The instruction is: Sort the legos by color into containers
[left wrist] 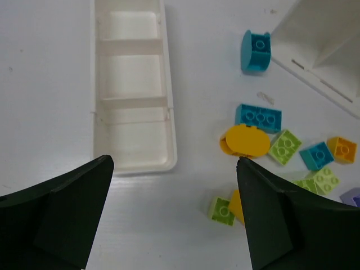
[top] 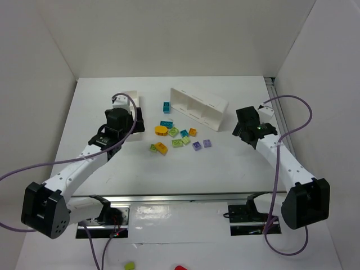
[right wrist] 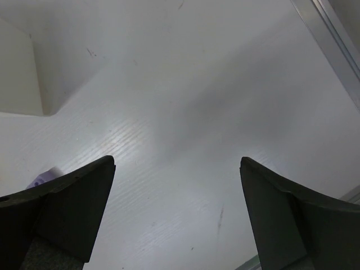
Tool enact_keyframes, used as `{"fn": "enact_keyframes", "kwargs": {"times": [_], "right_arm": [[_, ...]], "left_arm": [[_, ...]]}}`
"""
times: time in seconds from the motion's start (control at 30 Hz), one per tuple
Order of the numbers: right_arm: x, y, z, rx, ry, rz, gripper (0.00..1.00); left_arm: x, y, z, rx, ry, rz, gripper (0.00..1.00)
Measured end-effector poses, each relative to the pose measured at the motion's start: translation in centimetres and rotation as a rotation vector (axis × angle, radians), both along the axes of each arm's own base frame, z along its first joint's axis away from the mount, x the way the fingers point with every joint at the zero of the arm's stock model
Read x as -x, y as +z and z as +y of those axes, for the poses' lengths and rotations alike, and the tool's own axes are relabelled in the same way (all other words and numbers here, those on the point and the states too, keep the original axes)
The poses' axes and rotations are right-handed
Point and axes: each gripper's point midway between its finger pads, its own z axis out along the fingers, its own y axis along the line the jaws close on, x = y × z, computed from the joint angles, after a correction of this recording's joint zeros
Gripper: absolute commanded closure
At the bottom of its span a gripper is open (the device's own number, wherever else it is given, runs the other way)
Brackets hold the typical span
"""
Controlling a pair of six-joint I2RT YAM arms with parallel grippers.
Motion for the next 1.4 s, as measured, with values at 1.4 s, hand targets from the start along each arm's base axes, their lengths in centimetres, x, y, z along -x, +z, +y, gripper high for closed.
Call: {"fn": "enact_keyframes", "kwargs": {"times": [1.4], "right_arm": [[-8.8, -8.3, 11.5, -0.019, 0.306, -0.237, 0.39]], "left_arm": [[2.3, 7.9, 1.5, -0.131, 0.025, 0.032, 0.02]]}}
